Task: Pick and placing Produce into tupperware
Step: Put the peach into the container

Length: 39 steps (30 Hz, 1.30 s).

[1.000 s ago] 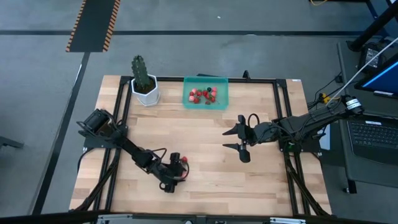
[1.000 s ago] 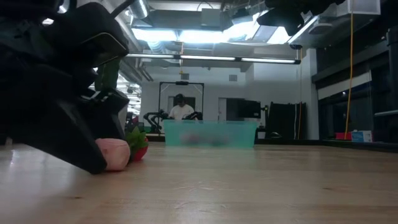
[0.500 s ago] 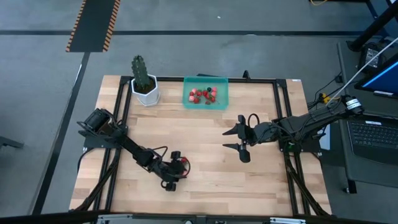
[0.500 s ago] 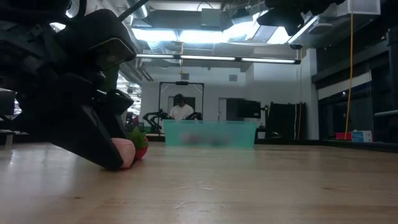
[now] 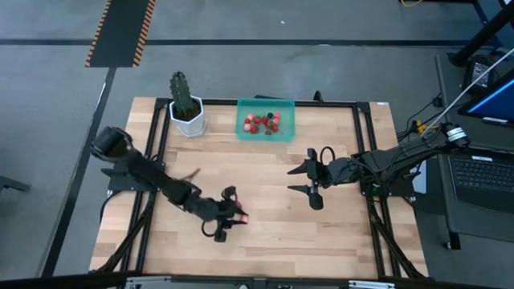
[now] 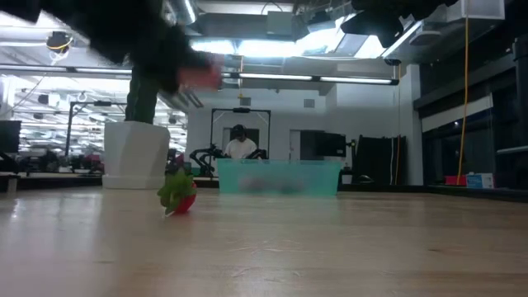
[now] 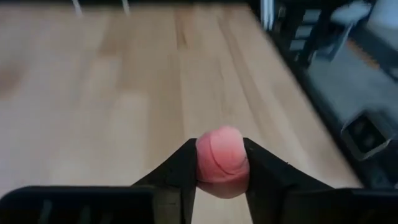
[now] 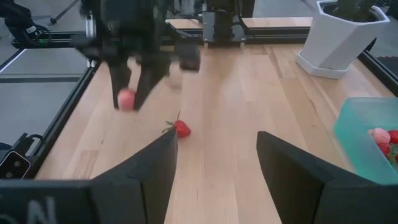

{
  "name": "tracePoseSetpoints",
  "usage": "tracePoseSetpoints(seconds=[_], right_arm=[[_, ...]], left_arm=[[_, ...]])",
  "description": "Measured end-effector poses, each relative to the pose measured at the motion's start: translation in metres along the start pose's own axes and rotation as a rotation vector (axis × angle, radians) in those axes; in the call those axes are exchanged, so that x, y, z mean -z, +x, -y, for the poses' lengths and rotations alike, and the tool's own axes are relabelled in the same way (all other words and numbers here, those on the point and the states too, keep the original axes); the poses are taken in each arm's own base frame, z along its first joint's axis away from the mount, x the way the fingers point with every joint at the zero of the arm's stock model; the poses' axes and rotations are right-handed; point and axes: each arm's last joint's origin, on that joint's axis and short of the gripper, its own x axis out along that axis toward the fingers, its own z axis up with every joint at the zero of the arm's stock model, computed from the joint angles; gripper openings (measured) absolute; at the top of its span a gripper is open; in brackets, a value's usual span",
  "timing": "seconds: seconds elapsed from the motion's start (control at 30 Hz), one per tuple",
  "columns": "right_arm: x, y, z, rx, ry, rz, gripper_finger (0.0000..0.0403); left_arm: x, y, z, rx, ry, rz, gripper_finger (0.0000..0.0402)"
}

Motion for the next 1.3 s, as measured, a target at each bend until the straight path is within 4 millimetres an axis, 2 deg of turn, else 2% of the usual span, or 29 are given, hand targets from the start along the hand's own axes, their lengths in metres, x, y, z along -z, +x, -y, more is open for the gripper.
tracePoseSetpoints(seconds=[0.17, 0.33, 0.6, 0.77, 0.97, 1.17, 1.3], right_arm=[[0.0, 0.0, 0.0, 0.0, -0.004, 0.0, 0.0222], [0.0, 0.0, 0.0, 0.0, -0.005, 0.0, 0.0222], [0.0, 0.0, 0.0, 0.0, -0.006, 0.0, 0.0222], [0.0, 0.0, 0.0, 0.0, -0.008, 0.0, 0.0222], [0.0, 0.0, 0.0, 0.0, -0.009, 0.0, 0.0222], [0.0, 0.0, 0.0, 0.0, -0.008, 0.0, 0.0222], [-0.001, 0.0, 0.0, 0.0, -0.004, 0.003, 0.0222]], left_arm=[[-0.033, -0.022, -0.021, -0.037, 0.036, 0.124, 0.0092], [-0.054, -0.031, -0.06, -0.151, -0.01, 0.196, 0.0102], [-0.06, -0.031, -0.133, -0.374, -0.101, 0.2, 0.0091], [-0.058, -0.036, -0.168, -0.493, -0.145, 0.183, 0.0098], [-0.059, -0.042, -0.193, -0.569, -0.174, 0.164, 0.009], [-0.087, -0.031, -0.205, -0.591, -0.122, 0.031, 0.0097], [-0.106, -0.024, -0.225, -0.572, -0.119, -0.045, 0.0099]])
